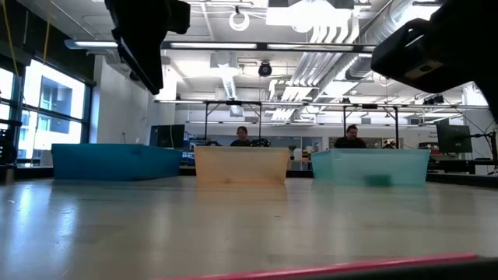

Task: Sort crayons/erasers/pens/pencils in bins
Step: Put the black ballpen into the orange bin

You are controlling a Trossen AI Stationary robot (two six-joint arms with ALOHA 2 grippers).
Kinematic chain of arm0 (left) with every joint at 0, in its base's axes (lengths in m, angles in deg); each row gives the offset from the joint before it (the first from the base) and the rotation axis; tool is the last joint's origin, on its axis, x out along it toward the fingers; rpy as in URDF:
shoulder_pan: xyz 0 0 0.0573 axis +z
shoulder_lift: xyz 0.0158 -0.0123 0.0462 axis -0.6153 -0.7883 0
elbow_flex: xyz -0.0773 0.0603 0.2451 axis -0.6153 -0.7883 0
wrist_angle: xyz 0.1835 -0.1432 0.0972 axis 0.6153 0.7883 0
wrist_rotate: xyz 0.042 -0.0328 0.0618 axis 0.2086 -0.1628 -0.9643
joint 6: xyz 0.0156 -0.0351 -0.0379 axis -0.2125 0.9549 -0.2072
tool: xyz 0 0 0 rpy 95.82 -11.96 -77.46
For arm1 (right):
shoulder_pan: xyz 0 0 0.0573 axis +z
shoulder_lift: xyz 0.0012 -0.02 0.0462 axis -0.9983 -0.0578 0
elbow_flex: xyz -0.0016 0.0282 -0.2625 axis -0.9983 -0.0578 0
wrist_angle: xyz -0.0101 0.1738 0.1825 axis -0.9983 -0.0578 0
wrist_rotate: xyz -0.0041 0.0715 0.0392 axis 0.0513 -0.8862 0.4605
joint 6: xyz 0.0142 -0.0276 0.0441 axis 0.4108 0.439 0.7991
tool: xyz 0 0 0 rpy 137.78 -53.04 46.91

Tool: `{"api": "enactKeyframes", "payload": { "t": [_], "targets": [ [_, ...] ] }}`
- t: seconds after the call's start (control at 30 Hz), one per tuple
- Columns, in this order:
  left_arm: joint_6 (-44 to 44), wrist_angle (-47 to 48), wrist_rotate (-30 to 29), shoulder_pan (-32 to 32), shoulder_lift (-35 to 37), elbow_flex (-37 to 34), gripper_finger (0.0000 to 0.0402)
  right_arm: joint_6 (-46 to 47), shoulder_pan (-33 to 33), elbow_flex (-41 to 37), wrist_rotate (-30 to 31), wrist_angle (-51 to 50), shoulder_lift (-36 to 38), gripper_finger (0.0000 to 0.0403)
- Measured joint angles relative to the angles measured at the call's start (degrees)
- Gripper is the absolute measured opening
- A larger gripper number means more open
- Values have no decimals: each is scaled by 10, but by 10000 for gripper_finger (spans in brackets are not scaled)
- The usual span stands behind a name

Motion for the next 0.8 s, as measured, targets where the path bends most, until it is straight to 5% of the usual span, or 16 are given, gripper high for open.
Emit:
{"api": "enactKeyframes", "payload": {
  "t": [0.8],
  "targets": [
    [0,-1,0,0,0,0,213,-24,0,-30,13,39,-4,128]
  ]
}}
